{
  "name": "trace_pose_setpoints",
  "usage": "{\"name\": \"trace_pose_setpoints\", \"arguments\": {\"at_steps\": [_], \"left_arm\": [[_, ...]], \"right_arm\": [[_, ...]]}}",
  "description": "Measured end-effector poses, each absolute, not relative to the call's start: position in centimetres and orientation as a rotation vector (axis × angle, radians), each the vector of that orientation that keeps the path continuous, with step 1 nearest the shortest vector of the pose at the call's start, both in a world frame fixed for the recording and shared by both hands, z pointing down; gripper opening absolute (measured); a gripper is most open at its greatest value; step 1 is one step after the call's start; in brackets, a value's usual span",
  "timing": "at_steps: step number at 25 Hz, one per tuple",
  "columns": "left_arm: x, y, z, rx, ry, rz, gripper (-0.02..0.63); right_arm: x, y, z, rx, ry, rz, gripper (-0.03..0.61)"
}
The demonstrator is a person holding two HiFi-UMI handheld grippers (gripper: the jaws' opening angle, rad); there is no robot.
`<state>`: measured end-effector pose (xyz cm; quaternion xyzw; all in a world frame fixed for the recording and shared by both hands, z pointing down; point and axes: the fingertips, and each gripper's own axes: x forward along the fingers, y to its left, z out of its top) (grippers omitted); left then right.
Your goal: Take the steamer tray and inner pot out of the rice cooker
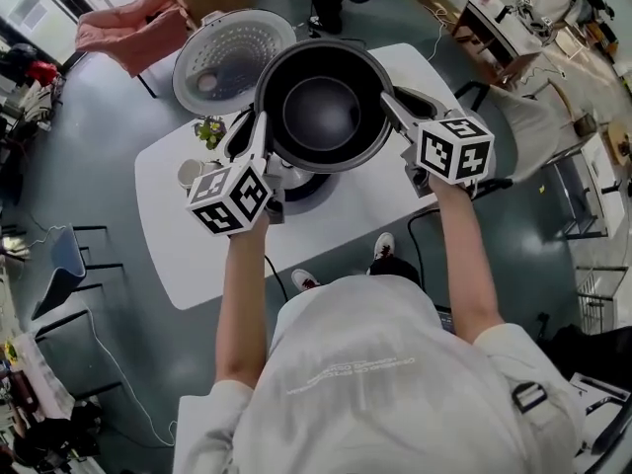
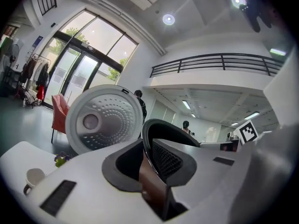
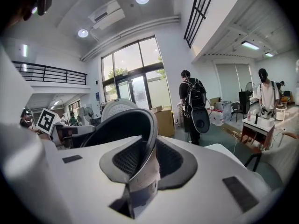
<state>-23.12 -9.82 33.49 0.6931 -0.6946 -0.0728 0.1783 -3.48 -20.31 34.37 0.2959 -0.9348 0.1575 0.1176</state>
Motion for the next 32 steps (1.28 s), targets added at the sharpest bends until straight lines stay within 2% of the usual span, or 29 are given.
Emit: {"name": "trace_pose_setpoints", "arguments": {"at_steps": [16, 32], "left_arm": [[-4.7, -20.3, 37.7, 2.115, -1.642, -0.059, 0.072], [3.2, -22.3, 47.6, 2.011, -1.504, 0.098, 0.074]], "right_arm": [[16.9, -25.8, 38.2, 1.197, -2.595, 0.635, 0.103], [25.0, -27.0, 47.4, 1.218, -2.411, 0.82, 0.098]]}}
